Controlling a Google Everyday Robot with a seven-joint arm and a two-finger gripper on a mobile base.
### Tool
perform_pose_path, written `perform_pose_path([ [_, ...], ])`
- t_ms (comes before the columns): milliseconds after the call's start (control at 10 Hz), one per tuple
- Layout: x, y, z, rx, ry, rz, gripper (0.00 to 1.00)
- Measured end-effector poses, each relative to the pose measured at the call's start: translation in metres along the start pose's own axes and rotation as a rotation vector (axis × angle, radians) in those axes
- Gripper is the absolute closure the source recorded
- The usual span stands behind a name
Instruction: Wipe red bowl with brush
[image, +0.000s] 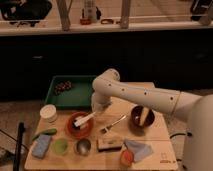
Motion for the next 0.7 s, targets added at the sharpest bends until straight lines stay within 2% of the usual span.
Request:
perform_pose_path([
  [300,0.017,0.001,0.019,-0.008,-0.007,0.039,1.0],
  [700,0.04,-0.02,0.018,-0.028,0.021,0.043,1.0],
])
